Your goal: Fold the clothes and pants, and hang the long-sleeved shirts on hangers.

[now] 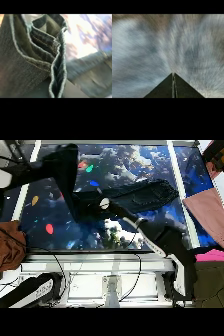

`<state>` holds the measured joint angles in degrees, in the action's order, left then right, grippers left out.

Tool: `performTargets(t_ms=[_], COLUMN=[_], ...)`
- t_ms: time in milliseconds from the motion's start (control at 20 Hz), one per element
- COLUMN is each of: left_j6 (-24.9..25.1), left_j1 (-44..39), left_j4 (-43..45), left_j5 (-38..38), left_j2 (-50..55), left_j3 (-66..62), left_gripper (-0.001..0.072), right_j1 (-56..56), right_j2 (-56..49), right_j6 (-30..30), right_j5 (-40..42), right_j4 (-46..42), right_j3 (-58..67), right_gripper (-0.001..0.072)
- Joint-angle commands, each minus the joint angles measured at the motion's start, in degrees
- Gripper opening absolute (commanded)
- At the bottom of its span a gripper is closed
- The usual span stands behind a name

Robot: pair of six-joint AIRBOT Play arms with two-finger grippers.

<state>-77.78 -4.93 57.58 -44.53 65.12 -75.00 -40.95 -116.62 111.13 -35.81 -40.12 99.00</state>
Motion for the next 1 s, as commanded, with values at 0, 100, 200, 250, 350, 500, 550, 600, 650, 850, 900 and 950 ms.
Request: performTargets(t_ms=[0, 100, 200, 250, 350, 500, 550, 600, 650, 850, 900, 950], left_j6=[0.2, 0.2, 0.1, -0.7, -1.8, -5.6, -6.0, -5.9, -6.0, -6.2, -6.2, -5.9], left_j1=[-7.7, -11.7, -14.5, -15.6, -17.9, -21.0, -22.1, -22.9, -23.5, -24.1, -24.0, -23.7], left_j4=[-0.6, -0.6, -0.7, -0.7, -0.7, -0.7, -0.7, -0.7, -0.7, -11.6, -13.2, -14.3], left_j5=[0.0, 0.0, 0.0, 0.0, 0.0, -0.1, 0.0, 0.0, 0.0, -5.0, -5.0, -4.9], left_j2=[2.9, 5.5, 8.5, 10.1, 13.7, 19.9, 22.1, 24.1, 26.2, 31.9, 32.0, 31.9], left_j3=[0.0, 0.0, 0.0, 0.0, 0.0, 0.0, 0.0, 0.0, 0.0, 0.0, 0.0, 0.0], left_gripper=[0.0028, 0.0027, 0.0027, 0.0027, 0.0027, 0.0028, 0.0028, 0.0028, 0.0028, 0.0300, 0.0523, 0.0678], right_j1=[6.8, 12.5, 18.4, 21.2, 26.0, 30.8, 31.9, 32.5, 32.8, 32.6, 32.6, 32.7], right_j2=[4.6, 8.2, 11.9, 13.7, 16.4, 19.0, 19.5, 19.9, 20.2, 20.8, 20.9, 21.0], right_j6=[-0.3, -0.3, -0.3, -0.5, -2.7, -4.3, -4.3, -4.4, -4.4, -7.3, -7.3, -7.3], right_j5=[-5.0, -8.4, -11.5, -12.9, -14.9, -17.6, -18.6, -19.4, -20.2, -22.4, -23.3, -24.0], right_j4=[-8.0, -14.1, -18.7, -20.5, -22.6, -23.1, -23.1, -23.1, -23.1, -22.9, -23.0, -23.0], right_j3=[0.0, 0.0, 0.0, 0.0, 0.0, 0.0, 0.0, 0.0, 0.0, 0.0, 0.0, 0.0], right_gripper=[0.0034, 0.0034, 0.0034, 0.0034, 0.0034, 0.0034, 0.0034, 0.0034, 0.0034, 0.0034, 0.0035, 0.0035])
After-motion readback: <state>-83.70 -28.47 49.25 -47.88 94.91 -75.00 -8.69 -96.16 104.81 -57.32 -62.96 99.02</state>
